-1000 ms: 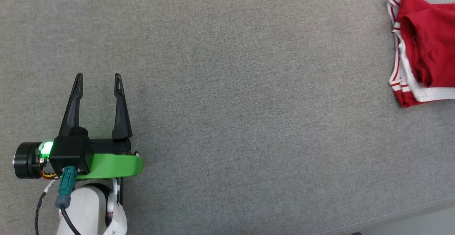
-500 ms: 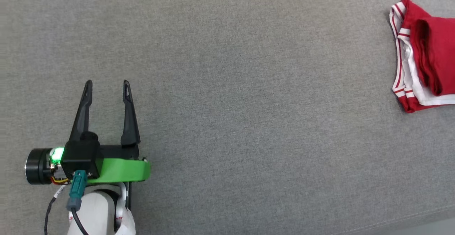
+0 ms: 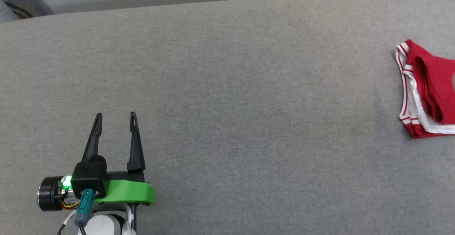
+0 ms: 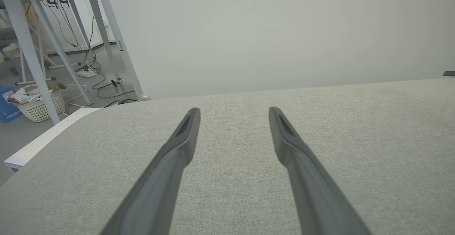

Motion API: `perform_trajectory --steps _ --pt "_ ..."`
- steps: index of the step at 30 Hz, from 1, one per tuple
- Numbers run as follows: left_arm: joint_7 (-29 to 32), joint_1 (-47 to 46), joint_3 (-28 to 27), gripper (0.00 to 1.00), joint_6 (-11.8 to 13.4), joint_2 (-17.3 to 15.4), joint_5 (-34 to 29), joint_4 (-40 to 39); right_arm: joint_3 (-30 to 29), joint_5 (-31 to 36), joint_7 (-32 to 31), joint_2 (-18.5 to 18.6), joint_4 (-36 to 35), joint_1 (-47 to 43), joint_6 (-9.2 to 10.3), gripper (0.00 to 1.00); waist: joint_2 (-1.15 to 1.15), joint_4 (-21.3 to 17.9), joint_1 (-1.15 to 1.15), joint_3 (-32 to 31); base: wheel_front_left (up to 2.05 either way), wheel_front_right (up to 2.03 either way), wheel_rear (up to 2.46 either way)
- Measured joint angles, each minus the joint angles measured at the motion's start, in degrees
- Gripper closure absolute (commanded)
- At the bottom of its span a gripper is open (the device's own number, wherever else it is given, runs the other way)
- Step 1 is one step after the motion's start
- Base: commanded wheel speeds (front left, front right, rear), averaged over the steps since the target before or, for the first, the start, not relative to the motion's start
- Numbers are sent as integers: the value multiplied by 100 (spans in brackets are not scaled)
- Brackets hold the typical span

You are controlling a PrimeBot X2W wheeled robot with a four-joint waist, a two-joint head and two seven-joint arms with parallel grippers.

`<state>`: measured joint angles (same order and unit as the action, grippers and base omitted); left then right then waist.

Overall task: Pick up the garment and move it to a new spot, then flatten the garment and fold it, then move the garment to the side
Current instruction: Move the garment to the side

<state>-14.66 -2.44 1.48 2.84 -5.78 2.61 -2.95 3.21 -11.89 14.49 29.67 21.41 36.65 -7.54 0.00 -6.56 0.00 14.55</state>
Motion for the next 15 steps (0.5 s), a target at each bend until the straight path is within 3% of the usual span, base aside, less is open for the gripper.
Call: perform_trajectory --steps 6,9,15 --pt "0 101 -5 0 -3 14 51 91 -358 314 24 -1036 -1500 -1033 0 0 0 322 0 -294 0 0 0" --pt "0 156 -32 0 -5 13 87 158 -215 367 24 -1446 -1783 -1534 0 0 0 466 0 -447 0 0 0" --pt "0 181 -31 0 -10 22 137 292 143 346 25 -1918 -1798 -2339 0 0 0 679 0 -703 0 0 0"
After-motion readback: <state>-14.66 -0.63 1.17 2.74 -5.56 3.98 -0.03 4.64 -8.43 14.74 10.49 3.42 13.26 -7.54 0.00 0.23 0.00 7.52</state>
